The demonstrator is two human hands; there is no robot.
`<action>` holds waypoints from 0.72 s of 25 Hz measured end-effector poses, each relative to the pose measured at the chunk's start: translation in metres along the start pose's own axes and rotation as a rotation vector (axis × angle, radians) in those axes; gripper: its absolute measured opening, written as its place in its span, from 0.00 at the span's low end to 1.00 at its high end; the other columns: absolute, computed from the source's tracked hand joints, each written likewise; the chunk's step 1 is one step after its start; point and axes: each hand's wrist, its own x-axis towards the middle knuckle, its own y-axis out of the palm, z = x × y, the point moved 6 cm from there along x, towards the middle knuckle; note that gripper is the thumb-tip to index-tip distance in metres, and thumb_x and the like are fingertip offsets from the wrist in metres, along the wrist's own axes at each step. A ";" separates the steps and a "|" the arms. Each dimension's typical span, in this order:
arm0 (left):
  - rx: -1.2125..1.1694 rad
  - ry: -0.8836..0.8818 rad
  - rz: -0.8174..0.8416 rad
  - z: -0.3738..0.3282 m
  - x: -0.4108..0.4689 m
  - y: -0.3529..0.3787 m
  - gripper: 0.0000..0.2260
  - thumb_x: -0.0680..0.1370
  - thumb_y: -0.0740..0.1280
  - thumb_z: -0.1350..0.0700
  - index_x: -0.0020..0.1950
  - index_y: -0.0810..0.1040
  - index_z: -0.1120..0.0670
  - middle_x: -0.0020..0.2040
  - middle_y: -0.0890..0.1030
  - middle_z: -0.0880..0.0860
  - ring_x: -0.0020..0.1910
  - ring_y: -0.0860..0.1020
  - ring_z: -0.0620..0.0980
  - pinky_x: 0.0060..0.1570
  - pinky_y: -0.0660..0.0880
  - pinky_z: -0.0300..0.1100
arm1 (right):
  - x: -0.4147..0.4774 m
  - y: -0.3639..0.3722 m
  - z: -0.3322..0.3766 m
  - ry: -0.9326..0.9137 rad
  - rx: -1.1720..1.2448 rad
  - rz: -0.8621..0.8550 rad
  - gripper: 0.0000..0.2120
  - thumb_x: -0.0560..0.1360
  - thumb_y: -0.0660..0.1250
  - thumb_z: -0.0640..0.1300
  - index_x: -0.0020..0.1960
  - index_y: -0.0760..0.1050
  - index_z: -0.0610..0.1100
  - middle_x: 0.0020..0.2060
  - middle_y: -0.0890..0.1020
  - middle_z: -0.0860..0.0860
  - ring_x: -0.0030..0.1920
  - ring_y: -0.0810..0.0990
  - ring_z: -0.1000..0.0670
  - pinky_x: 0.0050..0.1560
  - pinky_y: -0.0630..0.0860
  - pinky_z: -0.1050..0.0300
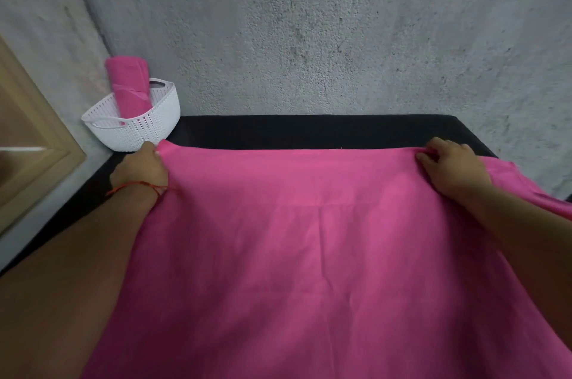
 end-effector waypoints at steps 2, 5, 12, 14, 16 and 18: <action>0.029 0.006 0.057 0.000 0.007 0.000 0.10 0.84 0.57 0.51 0.60 0.71 0.55 0.59 0.79 0.69 0.59 0.77 0.71 0.57 0.74 0.59 | 0.001 -0.002 0.002 -0.004 -0.006 -0.006 0.11 0.81 0.63 0.57 0.51 0.75 0.49 0.49 0.81 0.42 0.52 0.76 0.35 0.55 0.78 0.38; 0.135 0.046 0.117 -0.008 0.013 0.001 0.10 0.82 0.58 0.54 0.61 0.70 0.57 0.62 0.77 0.69 0.61 0.77 0.71 0.60 0.73 0.58 | 0.001 0.001 0.005 -0.007 -0.063 -0.015 0.12 0.81 0.63 0.57 0.53 0.74 0.49 0.51 0.80 0.43 0.55 0.76 0.35 0.56 0.77 0.38; 0.418 0.223 -0.027 -0.105 -0.034 -0.028 0.16 0.82 0.56 0.54 0.69 0.71 0.52 0.65 0.74 0.58 0.63 0.74 0.61 0.60 0.73 0.55 | 0.002 0.003 0.007 -0.012 -0.126 -0.013 0.13 0.82 0.60 0.57 0.56 0.75 0.49 0.54 0.81 0.45 0.58 0.76 0.37 0.60 0.72 0.38; 0.226 0.491 0.079 -0.184 -0.088 -0.016 0.17 0.83 0.54 0.47 0.70 0.72 0.48 0.68 0.75 0.54 0.65 0.74 0.59 0.63 0.72 0.56 | 0.002 0.005 0.008 -0.008 -0.134 -0.006 0.13 0.82 0.59 0.57 0.56 0.74 0.49 0.55 0.81 0.45 0.58 0.76 0.38 0.61 0.72 0.39; 0.032 0.595 0.299 -0.256 -0.149 0.003 0.23 0.83 0.53 0.39 0.75 0.69 0.45 0.76 0.71 0.51 0.74 0.69 0.56 0.71 0.65 0.59 | 0.002 0.005 0.007 -0.003 -0.138 -0.006 0.13 0.82 0.59 0.57 0.57 0.74 0.49 0.55 0.81 0.46 0.58 0.76 0.39 0.62 0.71 0.39; -0.028 0.565 0.432 -0.297 -0.186 0.016 0.29 0.82 0.50 0.32 0.81 0.60 0.41 0.84 0.59 0.48 0.82 0.57 0.55 0.77 0.54 0.65 | 0.002 0.003 0.006 0.000 -0.140 0.001 0.13 0.82 0.59 0.57 0.57 0.74 0.49 0.56 0.81 0.46 0.59 0.76 0.39 0.62 0.71 0.39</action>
